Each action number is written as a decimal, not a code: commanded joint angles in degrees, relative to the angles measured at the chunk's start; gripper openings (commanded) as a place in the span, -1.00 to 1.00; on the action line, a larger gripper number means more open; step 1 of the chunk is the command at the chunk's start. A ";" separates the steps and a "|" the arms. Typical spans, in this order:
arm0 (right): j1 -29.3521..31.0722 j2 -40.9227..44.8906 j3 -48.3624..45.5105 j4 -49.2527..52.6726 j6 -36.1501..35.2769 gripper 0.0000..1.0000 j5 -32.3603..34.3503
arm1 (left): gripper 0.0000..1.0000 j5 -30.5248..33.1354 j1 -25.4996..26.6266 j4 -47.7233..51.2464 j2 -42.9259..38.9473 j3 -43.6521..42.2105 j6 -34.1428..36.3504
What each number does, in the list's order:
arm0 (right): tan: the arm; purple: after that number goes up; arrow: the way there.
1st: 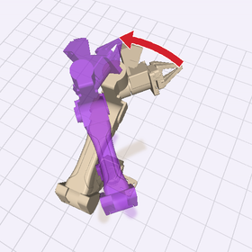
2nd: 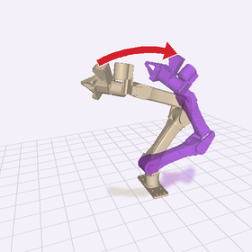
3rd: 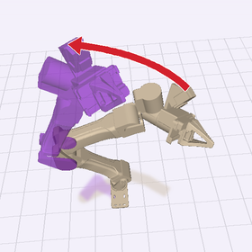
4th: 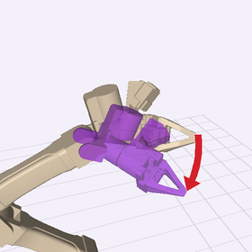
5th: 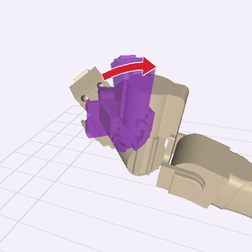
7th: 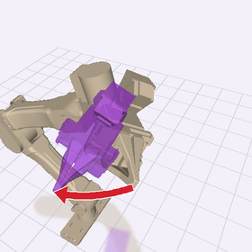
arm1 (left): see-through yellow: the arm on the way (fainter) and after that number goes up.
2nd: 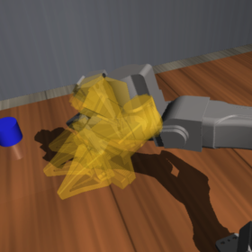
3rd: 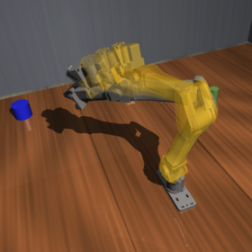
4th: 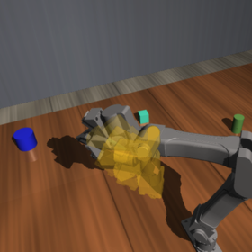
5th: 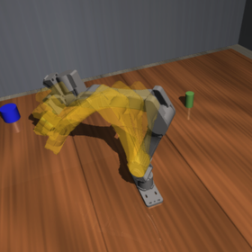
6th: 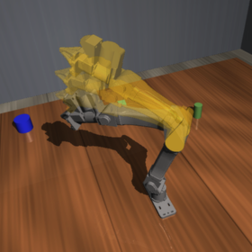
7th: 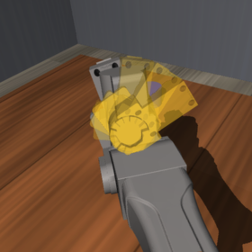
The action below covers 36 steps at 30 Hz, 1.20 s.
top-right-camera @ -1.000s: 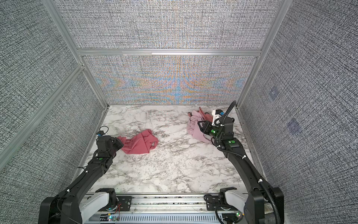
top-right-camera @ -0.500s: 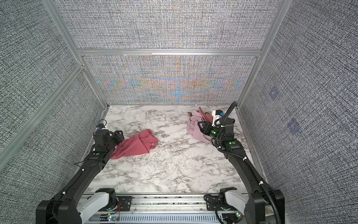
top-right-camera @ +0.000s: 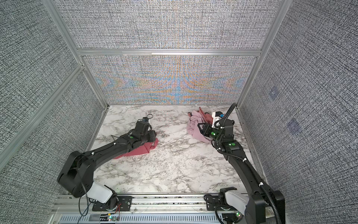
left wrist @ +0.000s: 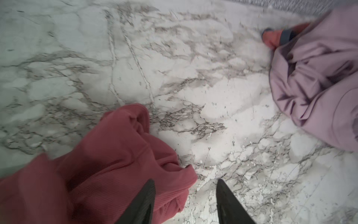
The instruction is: Pick out a specific cloth from the pile
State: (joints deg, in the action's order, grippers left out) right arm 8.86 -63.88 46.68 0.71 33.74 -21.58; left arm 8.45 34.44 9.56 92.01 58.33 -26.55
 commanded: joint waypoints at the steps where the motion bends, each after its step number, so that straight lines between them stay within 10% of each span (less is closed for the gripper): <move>1: 0.01 0.15 0.03 -0.95 -0.11 -0.09 0.31 | 0.09 7.64 1.11 7.96 4.72 5.65 -0.41; 25: 0.01 -0.88 0.43 -1.17 -0.57 -0.09 -0.50 | 0.09 7.91 4.28 6.90 16.75 8.56 4.22; 36: 0.01 0.08 0.68 -0.37 -0.98 -0.09 -0.06 | -1.00 7.82 4.32 5.85 15.87 8.64 4.12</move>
State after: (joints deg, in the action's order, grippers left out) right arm 8.93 -64.07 46.68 0.73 33.10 -21.76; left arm 16.38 38.74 16.64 109.21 66.70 -22.52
